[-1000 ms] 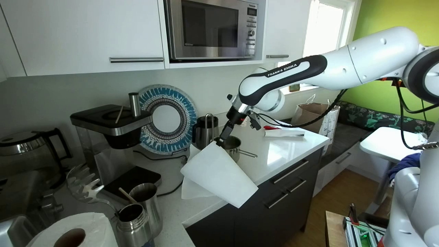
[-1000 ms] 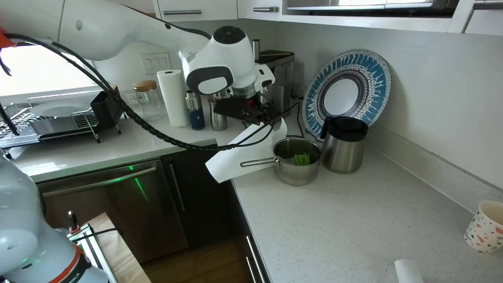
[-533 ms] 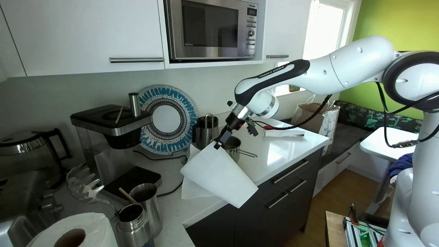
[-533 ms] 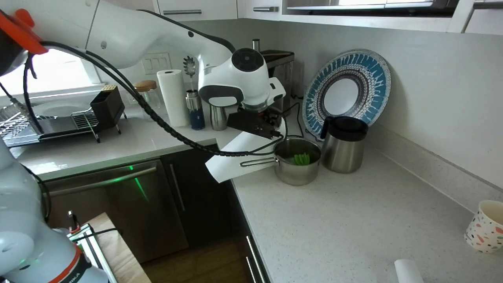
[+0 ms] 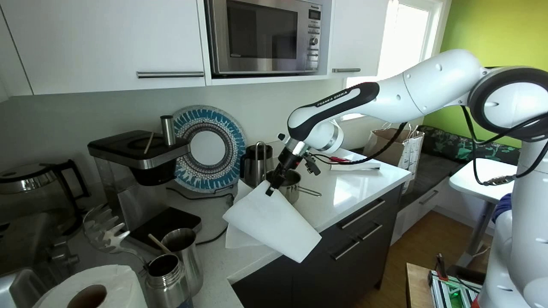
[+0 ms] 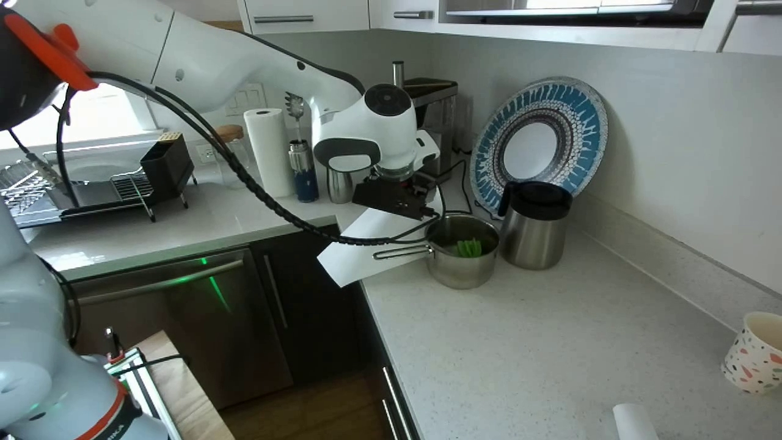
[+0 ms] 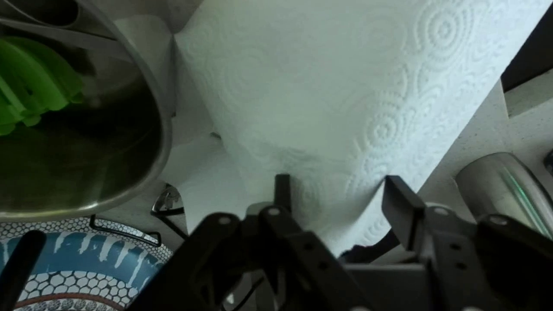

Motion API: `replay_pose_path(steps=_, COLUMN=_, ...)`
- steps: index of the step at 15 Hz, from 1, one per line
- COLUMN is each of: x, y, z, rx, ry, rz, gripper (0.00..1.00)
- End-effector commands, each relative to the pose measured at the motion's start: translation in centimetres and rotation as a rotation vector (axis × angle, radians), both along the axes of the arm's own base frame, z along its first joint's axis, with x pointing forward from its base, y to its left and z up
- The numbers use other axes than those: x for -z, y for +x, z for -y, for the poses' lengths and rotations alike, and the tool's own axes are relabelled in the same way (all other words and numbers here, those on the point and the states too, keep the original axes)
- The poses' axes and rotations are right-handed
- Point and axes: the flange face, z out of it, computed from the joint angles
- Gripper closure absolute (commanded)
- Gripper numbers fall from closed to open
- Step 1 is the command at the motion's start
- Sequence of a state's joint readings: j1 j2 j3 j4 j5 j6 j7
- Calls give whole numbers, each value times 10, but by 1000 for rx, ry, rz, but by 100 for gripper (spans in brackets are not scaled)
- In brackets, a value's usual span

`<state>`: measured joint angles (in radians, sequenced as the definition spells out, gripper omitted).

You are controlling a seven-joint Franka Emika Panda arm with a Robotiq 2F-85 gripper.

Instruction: Place the paper towel on the right side of the counter

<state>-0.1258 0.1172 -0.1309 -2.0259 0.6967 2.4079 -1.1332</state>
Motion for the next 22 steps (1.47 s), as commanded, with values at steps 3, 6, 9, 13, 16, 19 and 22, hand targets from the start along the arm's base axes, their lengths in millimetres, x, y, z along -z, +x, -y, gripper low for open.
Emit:
replay_pose_path(steps=3, x=-12, y=-5, z=11, rx=55, ry=-137, rz=-54, gripper=89)
replay_pose_path(steps=6, x=-30, y=-11, z=21, rx=100, ry=-203, rz=-74, gripper=100)
replay_pose_path(steps=9, x=-61, y=-17, z=38, rx=170, ry=-168, rz=-53, gripper=100)
replay_pose_path(steps=13, x=-75, y=-15, z=50, rx=218, ry=-158, rz=-6, gripper=99)
replay_pose_path(steps=16, x=-100, y=-21, z=61, rx=246, ry=-145, rz=30, gripper=100)
replay_pose_path(steps=19, x=-100, y=-9, z=75, rx=363, ry=-190, rz=84, gripper=100)
replay_pose_path(steps=22, x=-98, y=4, z=92, rx=507, ry=-223, rz=158, gripper=100)
